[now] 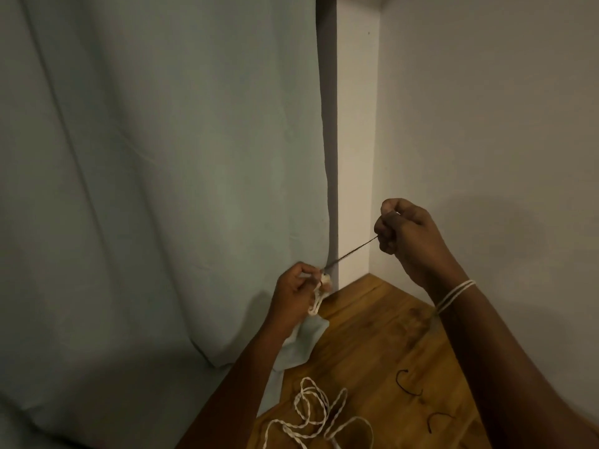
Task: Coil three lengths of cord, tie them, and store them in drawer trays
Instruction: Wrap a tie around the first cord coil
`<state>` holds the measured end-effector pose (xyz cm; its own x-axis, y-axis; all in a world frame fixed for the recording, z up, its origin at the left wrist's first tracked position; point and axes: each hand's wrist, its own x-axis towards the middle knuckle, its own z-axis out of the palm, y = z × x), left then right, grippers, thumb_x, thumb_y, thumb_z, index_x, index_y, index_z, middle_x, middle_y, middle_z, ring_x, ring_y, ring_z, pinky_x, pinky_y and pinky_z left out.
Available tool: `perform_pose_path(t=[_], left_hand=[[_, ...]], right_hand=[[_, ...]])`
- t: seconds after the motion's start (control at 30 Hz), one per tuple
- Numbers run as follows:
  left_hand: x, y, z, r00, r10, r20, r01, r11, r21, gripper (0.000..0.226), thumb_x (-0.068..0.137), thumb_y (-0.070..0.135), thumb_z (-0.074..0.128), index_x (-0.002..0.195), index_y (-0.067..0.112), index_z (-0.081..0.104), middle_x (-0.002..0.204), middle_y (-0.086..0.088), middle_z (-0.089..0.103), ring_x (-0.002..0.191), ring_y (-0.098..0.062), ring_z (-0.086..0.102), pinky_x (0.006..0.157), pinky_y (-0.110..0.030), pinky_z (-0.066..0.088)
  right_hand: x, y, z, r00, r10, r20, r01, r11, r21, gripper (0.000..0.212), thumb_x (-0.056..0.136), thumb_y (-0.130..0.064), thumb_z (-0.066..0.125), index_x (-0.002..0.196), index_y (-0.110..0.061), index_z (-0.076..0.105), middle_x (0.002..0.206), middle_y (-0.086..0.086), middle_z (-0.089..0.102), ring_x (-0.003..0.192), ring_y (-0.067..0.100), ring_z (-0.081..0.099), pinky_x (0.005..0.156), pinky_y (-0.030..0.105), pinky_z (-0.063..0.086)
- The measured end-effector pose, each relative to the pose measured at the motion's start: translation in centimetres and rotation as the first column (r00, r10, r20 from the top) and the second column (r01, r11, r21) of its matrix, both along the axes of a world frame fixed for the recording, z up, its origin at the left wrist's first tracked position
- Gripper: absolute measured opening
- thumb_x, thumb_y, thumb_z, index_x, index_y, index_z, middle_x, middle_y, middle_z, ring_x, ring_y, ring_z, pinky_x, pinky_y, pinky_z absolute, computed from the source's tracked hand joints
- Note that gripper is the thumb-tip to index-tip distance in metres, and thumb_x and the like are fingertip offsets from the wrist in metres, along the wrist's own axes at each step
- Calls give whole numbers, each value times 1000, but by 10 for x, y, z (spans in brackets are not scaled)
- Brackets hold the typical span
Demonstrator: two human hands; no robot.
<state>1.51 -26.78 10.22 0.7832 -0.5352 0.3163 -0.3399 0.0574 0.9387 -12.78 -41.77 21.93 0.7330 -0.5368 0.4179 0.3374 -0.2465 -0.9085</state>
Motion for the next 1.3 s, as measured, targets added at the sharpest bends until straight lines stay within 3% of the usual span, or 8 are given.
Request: perform_pose_path(t=[0.1, 0.23, 0.6, 0.77, 0.87, 0.97, 1.17, 1.3], left_hand=[[4, -8, 22, 903, 21, -429, -139, 959, -246, 12, 95, 12, 57, 101, 12, 67, 80, -5, 76, 65, -16, 65, 60, -29, 53], [14, -4, 48, 799, -132, -587, -165, 890, -425, 6, 89, 14, 63, 96, 12, 64, 86, -11, 66, 53, -11, 61, 49, -22, 50], [3, 5, 47, 969, -65, -237, 10, 974, -226, 37, 77, 5, 78, 108, 21, 67, 110, -19, 70, 87, -28, 65, 64, -32, 53], [-14, 17, 53, 961, -270, -64, 256, 951, -172, 33, 78, 2, 75, 105, 17, 65, 102, -17, 74, 88, -28, 71, 69, -31, 56], [-27, 18, 61, 922, -386, 38, 388, 913, -126, 33, 75, 3, 77, 104, 14, 65, 99, -11, 76, 92, -28, 72, 74, -31, 59], [-30, 21, 65, 927, -330, 177, 343, 939, -42, 32, 78, -2, 76, 103, 16, 65, 93, 1, 77, 86, -21, 74, 73, -28, 59], [-25, 24, 57, 927, -210, 310, 236, 971, -48, 25, 80, -1, 74, 102, 10, 71, 110, -4, 71, 88, -23, 73, 74, -37, 62], [-17, 24, 56, 903, -139, 406, 170, 985, -41, 25, 79, 3, 77, 101, 13, 73, 128, 2, 56, 95, -20, 69, 76, -30, 61]], right_hand=[[-3, 11, -4, 991, 116, -66, -114, 993, 37, 26, 102, -5, 37, 82, -7, 54, 55, -1, 51, 48, 11, 40, 46, 24, 33], [0, 25, -36, 955, 192, -227, -180, 981, 73, 24, 101, -5, 41, 82, -8, 56, 56, -1, 50, 47, 10, 42, 45, 23, 34], [-1, 27, -67, 856, 384, -347, -359, 923, 137, 17, 99, -14, 55, 101, -4, 68, 96, 13, 75, 63, 21, 66, 56, 27, 55], [13, -8, -39, 995, -12, -102, 7, 999, -42, 21, 97, -24, 60, 92, -13, 76, 101, 3, 75, 57, 15, 53, 51, 23, 44], [35, -9, -39, 933, 259, -249, -290, 952, -100, 20, 95, -16, 59, 102, -8, 75, 101, 11, 75, 87, 22, 68, 74, 27, 57], [43, -9, -52, 803, 548, -235, -530, 836, 141, 29, 89, -20, 59, 108, -5, 74, 106, 20, 71, 91, 26, 68, 85, 33, 59], [48, -12, -65, 653, 740, -162, -688, 669, 280, 34, 87, -8, 62, 121, -6, 69, 117, 21, 68, 100, 29, 68, 91, 38, 57], [54, -14, -71, 660, 720, -214, -687, 694, 216, 50, 76, -25, 83, 119, -4, 69, 112, 24, 65, 101, 40, 54, 93, 45, 51]])
